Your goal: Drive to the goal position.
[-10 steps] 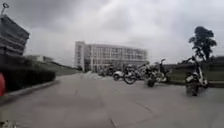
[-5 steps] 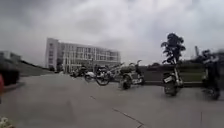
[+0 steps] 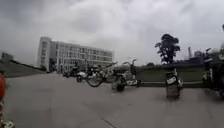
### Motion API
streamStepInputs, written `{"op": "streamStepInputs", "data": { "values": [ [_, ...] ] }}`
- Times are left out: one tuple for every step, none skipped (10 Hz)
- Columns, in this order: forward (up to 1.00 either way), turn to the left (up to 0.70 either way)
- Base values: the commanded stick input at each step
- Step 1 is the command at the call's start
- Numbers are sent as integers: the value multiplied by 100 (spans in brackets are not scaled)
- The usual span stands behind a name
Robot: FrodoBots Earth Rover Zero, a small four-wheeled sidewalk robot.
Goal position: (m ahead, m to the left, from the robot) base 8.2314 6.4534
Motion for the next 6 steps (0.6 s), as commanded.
{"op": "streamStepInputs", "data": {
  "values": [
    [70, 35],
    [70, 35],
    [70, 35],
    [70, 35],
    [70, 35],
    [70, 35]
  ]
}}
